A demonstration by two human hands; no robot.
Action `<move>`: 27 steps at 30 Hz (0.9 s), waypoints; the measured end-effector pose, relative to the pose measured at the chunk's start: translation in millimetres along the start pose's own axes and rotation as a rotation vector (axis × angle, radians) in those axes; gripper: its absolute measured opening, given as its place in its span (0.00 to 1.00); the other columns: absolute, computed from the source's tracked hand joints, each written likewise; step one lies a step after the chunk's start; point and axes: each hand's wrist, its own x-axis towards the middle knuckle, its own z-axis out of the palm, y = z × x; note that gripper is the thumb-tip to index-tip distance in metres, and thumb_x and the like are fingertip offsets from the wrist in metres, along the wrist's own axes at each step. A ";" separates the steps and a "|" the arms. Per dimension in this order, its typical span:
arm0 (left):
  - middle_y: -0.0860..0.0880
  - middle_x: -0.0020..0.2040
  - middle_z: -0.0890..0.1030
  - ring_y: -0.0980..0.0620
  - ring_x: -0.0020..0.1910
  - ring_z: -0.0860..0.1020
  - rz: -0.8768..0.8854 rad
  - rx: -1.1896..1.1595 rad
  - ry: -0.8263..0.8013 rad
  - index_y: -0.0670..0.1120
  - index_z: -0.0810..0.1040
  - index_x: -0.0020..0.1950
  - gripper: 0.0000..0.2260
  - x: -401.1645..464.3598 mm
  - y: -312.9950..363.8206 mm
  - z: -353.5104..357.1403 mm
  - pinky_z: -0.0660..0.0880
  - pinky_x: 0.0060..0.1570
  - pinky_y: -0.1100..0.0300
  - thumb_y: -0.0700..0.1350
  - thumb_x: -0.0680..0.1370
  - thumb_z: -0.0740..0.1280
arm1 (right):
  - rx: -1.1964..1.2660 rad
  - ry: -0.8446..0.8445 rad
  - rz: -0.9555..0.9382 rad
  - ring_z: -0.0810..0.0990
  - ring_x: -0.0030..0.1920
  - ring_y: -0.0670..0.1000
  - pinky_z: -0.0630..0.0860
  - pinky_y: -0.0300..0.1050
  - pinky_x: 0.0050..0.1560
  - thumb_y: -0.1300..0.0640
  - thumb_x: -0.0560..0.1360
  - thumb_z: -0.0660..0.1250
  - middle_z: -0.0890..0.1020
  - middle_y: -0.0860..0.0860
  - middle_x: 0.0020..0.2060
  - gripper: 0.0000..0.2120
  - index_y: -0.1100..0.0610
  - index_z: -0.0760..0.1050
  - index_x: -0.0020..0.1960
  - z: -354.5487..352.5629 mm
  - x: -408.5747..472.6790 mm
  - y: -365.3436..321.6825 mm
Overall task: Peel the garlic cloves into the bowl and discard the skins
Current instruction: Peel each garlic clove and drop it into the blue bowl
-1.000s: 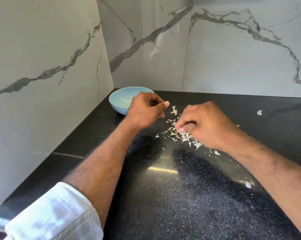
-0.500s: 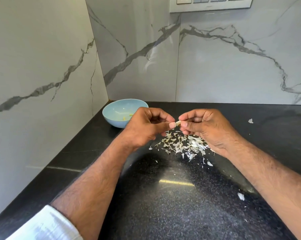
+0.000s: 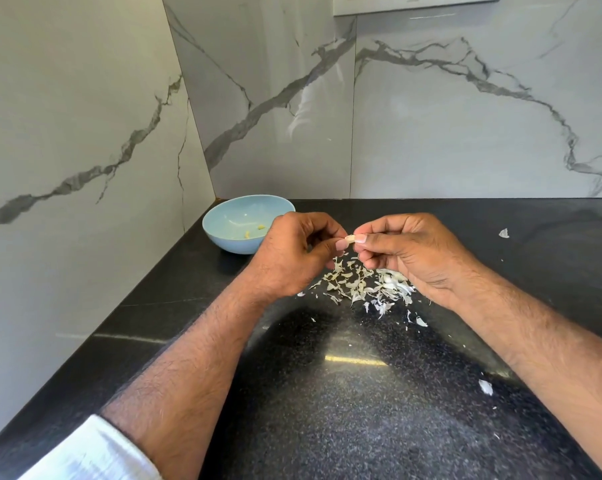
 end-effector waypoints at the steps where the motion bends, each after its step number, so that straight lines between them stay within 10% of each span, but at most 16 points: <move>1: 0.50 0.38 0.86 0.55 0.33 0.85 -0.001 0.008 -0.012 0.43 0.84 0.51 0.02 -0.2 0.5 0.3 0.76 0.33 0.65 0.41 0.83 0.73 | -0.004 -0.004 0.001 0.84 0.38 0.54 0.84 0.44 0.41 0.69 0.74 0.75 0.86 0.64 0.41 0.08 0.68 0.84 0.54 -0.5 0.1 0.5; 10: 0.49 0.36 0.85 0.57 0.30 0.82 0.040 0.075 -0.031 0.43 0.83 0.51 0.04 -1.0 3.2 1.7 0.77 0.32 0.62 0.40 0.84 0.70 | -0.087 -0.019 -0.042 0.85 0.39 0.55 0.85 0.45 0.43 0.62 0.69 0.78 0.87 0.63 0.43 0.13 0.65 0.85 0.53 -4.2 2.2 2.4; 15: 0.47 0.35 0.84 0.42 0.34 0.83 0.016 0.095 0.009 0.47 0.82 0.48 0.05 0.2 1.5 5.3 0.81 0.35 0.43 0.41 0.83 0.70 | -0.292 0.002 -0.133 0.86 0.36 0.50 0.83 0.41 0.40 0.65 0.75 0.76 0.88 0.55 0.38 0.07 0.62 0.86 0.52 -2.5 1.8 5.4; 23: 0.45 0.32 0.80 0.53 0.27 0.74 -0.117 -0.105 0.006 0.41 0.81 0.48 0.06 -0.7 4.5 7.2 0.71 0.27 0.61 0.38 0.83 0.67 | -0.639 0.069 -0.353 0.84 0.34 0.43 0.78 0.32 0.35 0.57 0.76 0.77 0.87 0.43 0.36 0.04 0.51 0.87 0.50 -1.0 -0.8 2.0; 27: 0.46 0.34 0.80 0.52 0.29 0.76 -0.190 -0.267 0.004 0.40 0.81 0.48 0.06 0.5 6.8 11.2 0.71 0.28 0.61 0.38 0.84 0.67 | -0.493 0.043 -0.344 0.82 0.37 0.52 0.82 0.50 0.41 0.61 0.74 0.78 0.86 0.46 0.37 0.07 0.50 0.88 0.48 -3.0 0.2 1.8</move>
